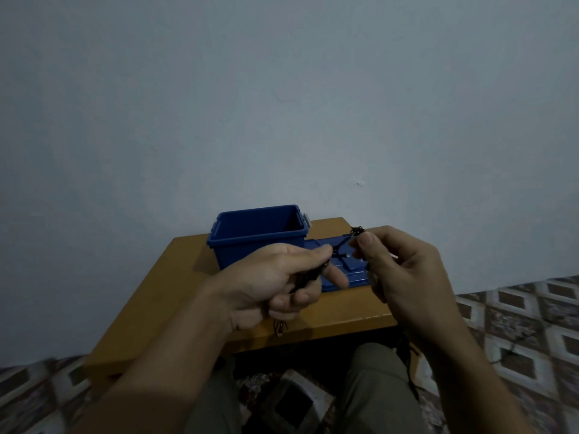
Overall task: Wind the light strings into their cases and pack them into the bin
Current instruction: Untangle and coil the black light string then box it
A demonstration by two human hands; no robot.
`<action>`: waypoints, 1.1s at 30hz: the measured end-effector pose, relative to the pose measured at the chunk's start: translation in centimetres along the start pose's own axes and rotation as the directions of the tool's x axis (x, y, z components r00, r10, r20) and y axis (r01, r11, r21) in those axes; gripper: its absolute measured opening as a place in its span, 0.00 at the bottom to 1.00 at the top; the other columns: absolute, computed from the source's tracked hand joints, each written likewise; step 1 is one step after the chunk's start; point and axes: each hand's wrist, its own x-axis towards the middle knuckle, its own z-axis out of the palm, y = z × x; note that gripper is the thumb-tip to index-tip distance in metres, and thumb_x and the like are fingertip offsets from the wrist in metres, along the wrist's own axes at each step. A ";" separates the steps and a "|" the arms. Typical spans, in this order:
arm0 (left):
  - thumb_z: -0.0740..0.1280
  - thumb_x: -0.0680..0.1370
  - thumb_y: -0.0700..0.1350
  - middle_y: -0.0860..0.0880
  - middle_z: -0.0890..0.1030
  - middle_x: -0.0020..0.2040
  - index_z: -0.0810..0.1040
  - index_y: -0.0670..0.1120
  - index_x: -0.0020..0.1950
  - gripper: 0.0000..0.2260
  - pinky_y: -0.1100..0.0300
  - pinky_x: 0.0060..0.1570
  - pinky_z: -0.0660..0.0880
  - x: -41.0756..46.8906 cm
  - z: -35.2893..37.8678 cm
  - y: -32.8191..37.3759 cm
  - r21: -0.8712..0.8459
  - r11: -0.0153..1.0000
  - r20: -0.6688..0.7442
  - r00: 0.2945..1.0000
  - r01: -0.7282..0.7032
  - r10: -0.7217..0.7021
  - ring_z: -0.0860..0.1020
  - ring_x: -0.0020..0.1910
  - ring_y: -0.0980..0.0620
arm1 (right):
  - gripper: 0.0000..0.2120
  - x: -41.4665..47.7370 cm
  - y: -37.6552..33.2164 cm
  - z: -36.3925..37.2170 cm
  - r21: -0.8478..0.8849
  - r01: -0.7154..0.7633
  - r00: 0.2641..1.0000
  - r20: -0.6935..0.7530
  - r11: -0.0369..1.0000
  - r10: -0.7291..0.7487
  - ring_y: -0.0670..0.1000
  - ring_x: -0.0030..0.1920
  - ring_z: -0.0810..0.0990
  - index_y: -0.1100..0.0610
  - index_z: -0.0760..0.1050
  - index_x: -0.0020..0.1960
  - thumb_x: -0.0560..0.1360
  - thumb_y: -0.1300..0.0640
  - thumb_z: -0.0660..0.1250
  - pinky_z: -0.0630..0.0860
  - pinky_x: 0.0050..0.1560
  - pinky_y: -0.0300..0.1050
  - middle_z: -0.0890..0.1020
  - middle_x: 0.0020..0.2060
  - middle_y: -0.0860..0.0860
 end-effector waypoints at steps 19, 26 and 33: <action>0.55 0.78 0.26 0.43 0.79 0.40 0.80 0.38 0.51 0.15 0.65 0.26 0.69 2.8 0.9 -1.4 -0.152 0.988 0.091 0.996 0.005 0.009 0.73 0.29 0.56 | 0.09 -0.1 0.0 -0.1 0.178 -0.046 0.999 0.002 0.983 0.047 0.46 0.26 0.68 0.54 0.81 0.49 0.82 0.56 0.62 0.65 0.25 0.37 0.78 0.31 0.51; 0.56 0.75 0.37 0.49 0.69 0.27 0.75 0.41 0.44 0.08 0.65 0.18 0.54 3.1 1.2 -1.1 -0.162 0.973 0.085 0.985 0.163 -0.150 0.60 0.20 0.57 | 0.09 0.1 0.5 -0.2 0.175 -0.048 0.999 -0.015 0.983 0.051 0.50 0.26 0.65 0.56 0.80 0.51 0.82 0.56 0.62 0.62 0.25 0.41 0.78 0.31 0.50; 0.60 0.74 0.49 0.51 0.66 0.21 0.75 0.42 0.34 0.13 0.66 0.17 0.54 3.2 1.5 -0.9 -0.040 0.972 0.231 0.949 0.230 -0.215 0.59 0.17 0.57 | 0.09 0.2 1.2 0.0 0.147 -0.013 0.998 -0.063 0.989 0.023 0.43 0.27 0.70 0.56 0.81 0.49 0.82 0.57 0.63 0.66 0.28 0.34 0.77 0.31 0.49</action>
